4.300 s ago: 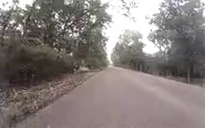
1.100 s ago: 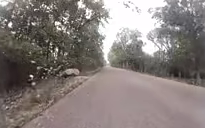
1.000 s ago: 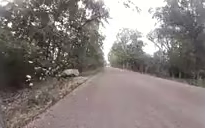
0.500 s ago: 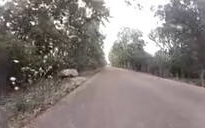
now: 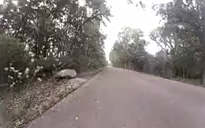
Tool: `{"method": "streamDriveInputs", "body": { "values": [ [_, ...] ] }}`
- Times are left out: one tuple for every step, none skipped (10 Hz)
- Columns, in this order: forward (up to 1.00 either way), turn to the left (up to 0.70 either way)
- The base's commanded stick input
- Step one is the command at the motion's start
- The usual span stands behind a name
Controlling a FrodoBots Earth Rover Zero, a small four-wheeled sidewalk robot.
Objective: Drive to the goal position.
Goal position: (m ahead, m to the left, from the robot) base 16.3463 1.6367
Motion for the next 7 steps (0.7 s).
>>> {"method": "streamDriveInputs", "body": {
  "values": [
    [0.70,0.00],
    [0.70,0.00],
    [0.70,0.00],
    [0.70,0.00],
    [0.70,0.00],
    [0.70,0.00],
    [0.70,0.00]
  ]
}}
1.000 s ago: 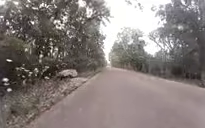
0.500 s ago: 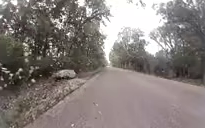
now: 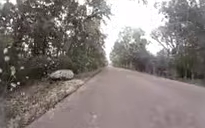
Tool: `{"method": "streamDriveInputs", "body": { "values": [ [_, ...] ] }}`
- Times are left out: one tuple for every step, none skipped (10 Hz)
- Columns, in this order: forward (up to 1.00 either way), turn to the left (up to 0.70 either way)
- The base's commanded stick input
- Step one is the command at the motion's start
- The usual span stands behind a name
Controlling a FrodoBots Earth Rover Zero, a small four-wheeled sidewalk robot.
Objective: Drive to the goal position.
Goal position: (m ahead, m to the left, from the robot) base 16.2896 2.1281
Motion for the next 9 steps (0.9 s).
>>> {"method": "streamDriveInputs", "body": {
  "values": [
    [0.70,0.00],
    [0.70,0.00],
    [0.70,0.00],
    [0.70,0.00],
    [0.70,0.00],
    [0.70,0.02],
    [0.70,0.08],
    [0.70,0.35],
    [0.70,0.35]
  ]
}}
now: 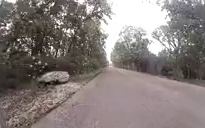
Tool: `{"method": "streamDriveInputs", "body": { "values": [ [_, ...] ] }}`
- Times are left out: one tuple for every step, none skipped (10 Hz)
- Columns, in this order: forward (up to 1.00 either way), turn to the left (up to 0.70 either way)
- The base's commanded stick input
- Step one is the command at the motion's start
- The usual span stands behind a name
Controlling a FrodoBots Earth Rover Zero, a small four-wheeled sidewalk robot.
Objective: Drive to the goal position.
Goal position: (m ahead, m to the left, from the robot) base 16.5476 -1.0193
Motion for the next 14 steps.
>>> {"method": "streamDriveInputs", "body": {
  "values": [
    [0.70,0.07],
    [0.70,0.02],
    [0.70,0.00],
    [0.70,0.00],
    [0.70,0.00],
    [0.70,0.00],
    [0.70,-0.23],
    [0.70,-0.34],
    [0.70,-0.34],
    [0.70,-0.34],
    [0.70,-0.34],
    [0.70,-0.27],
    [0.70,0.00],
    [0.70,0.00]
  ]
}}
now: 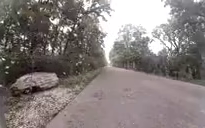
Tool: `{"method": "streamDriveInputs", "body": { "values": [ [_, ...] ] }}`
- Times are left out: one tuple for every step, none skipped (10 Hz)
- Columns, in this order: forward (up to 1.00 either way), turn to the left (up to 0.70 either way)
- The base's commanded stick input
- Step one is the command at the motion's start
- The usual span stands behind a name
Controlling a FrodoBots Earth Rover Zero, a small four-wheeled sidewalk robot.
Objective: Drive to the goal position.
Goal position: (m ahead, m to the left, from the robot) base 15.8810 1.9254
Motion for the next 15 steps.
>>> {"method": "streamDriveInputs", "body": {
  "values": [
    [0.70,0.00],
    [0.70,0.00],
    [0.70,0.00],
    [0.70,0.00],
    [0.70,0.00],
    [0.70,0.00],
    [0.70,0.00],
    [0.70,0.00],
    [0.70,0.00],
    [0.70,0.00],
    [0.70,-0.01],
    [0.70,-0.33],
    [0.70,-0.23],
    [0.70,-0.10],
    [0.70,-0.03]
  ]
}}
